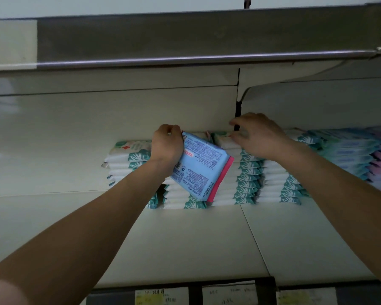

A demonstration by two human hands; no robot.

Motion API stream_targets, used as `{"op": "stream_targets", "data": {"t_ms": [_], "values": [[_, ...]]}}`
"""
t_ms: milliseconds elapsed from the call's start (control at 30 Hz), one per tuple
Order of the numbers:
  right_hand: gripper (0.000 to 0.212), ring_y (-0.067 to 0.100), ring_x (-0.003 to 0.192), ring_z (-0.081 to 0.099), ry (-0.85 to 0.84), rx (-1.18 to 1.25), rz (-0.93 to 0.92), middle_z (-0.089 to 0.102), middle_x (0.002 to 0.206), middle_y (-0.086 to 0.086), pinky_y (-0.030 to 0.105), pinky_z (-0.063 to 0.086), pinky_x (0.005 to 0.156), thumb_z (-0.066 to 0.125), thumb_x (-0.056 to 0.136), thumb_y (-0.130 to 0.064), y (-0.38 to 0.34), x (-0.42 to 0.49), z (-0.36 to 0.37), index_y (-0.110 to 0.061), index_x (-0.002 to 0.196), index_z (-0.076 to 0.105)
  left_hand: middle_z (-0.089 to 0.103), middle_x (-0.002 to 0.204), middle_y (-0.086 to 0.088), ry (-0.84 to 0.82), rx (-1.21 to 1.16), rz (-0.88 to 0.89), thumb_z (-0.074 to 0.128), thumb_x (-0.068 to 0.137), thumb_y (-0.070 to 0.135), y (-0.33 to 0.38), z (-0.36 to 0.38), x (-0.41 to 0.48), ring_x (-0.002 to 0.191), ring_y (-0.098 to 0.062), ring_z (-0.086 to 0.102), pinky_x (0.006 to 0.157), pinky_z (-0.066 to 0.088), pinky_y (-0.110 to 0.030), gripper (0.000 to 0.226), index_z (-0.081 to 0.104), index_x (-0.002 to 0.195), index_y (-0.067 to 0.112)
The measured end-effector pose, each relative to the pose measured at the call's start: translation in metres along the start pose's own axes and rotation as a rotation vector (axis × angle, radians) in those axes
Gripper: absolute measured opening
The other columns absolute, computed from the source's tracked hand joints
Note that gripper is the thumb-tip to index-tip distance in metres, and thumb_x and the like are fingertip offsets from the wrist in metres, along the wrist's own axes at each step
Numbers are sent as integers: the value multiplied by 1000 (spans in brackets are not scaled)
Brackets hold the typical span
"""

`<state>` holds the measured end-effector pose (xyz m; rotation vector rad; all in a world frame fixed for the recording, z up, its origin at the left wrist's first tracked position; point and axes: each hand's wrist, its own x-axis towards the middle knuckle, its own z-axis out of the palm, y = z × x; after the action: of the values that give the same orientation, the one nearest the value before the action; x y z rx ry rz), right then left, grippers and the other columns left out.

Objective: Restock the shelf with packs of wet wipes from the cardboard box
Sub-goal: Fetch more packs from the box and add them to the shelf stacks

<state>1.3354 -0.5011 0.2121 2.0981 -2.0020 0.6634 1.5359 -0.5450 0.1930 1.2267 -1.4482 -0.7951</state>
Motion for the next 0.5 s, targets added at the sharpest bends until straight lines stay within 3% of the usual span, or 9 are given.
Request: {"op": "stream_targets", "data": {"t_ms": [67,133,200,267,333,433,500], "values": [[33,18,107,60,-10,439,57,65,118,2,32,47,90,51,94,-42,-24,-6,-13,-19,115,64,57,78,-8,38,-15,-3,40,98,24,1,-6,2,75,-26,56,64,42,-32,21,54,87,12],[32,13,91,67,-250,680,68,72,100,-2,30,55,76,56,90,-47,-51,-14,-21,-21,105,68,56,77,-10,80,-16,-11,40,97,23,1,-13,5,75,-28,56,66,41,-34,25,50,76,13],[26,14,84,69,-374,676,-1,73,94,0,29,57,70,68,85,-34,-72,-19,-17,-20,107,68,52,77,-14,95,-32,-23,40,95,21,0,-24,7,72,-25,51,64,37,-35,24,48,76,9],[26,20,80,68,-273,641,-62,72,92,7,32,55,71,74,80,-19,-87,-19,-6,-12,104,70,50,79,-16,82,-73,-47,42,95,22,-1,-41,6,72,-22,47,65,36,-34,23,48,77,10],[25,25,79,66,-139,553,-141,71,89,9,34,52,72,75,77,-19,-100,-20,5,-12,101,70,55,79,-14,37,-94,-131,43,97,31,-4,-65,0,73,-23,52,67,41,-33,30,53,78,11],[26,20,76,63,-40,457,-235,69,87,-1,32,50,71,73,78,-23,-125,-25,19,-24,103,69,64,87,-12,-169,-30,-357,41,98,46,-10,-109,-15,76,-26,62,68,53,-32,41,64,88,14],[30,16,79,60,3,419,-298,68,90,-5,29,45,70,72,79,-22,-146,-27,28,-26,108,68,65,93,-13,-308,-18,-453,43,97,45,-16,-134,-22,72,-26,66,61,57,-31,38,67,91,16]]}}
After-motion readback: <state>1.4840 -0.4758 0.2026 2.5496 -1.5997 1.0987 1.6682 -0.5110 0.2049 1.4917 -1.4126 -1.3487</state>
